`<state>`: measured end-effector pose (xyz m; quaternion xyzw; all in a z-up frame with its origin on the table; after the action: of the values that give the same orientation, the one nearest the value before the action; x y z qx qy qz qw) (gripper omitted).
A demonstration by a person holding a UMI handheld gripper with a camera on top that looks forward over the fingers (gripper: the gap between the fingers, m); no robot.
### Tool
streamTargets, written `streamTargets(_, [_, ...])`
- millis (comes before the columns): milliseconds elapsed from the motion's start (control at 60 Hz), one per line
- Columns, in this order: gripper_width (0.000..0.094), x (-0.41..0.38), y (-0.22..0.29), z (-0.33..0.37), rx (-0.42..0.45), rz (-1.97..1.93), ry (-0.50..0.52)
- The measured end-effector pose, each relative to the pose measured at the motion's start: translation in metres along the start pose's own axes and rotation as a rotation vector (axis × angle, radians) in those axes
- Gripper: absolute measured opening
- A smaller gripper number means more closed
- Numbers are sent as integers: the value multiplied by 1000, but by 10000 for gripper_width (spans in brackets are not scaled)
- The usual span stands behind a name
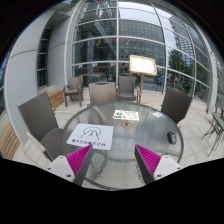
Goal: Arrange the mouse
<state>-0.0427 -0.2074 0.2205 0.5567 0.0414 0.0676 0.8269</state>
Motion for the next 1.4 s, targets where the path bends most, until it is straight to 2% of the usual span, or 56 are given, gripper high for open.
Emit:
streamTargets(183, [862, 41, -47, -6, -81, -61, -53])
streamTargets(367, [863, 153, -115, -34, -179, -115, -187])
streamTargets(517, [845, 239, -146, -68, -247, -118, -263])
streamTargets(717, [846, 327, -143, -139, -284, -92, -306])
streamTargets(1000, [847, 388, -116, -250, -275, -111, -273])
streamTargets(1083, [716, 393, -111, -267, -266, -132, -258])
streamTargets(1183, [474, 394, -107, -278, -260, -147, -257])
streamTargets(1250, [446, 394, -107, -279, -278, -151, -268])
streamTargets(1400, [270, 391, -106, -279, -340, -154, -290])
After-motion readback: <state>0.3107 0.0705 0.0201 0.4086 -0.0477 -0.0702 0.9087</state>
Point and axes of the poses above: the point between the fingertips, and its own axes, seen from behind it with the camera up: x to the right, y up, z backward, against the way the camera looks, the point moved 5 cm from there along z, backward, against the way the camera looks, and after that the axes turned 6 degrees about x, right-handed, at the moved point
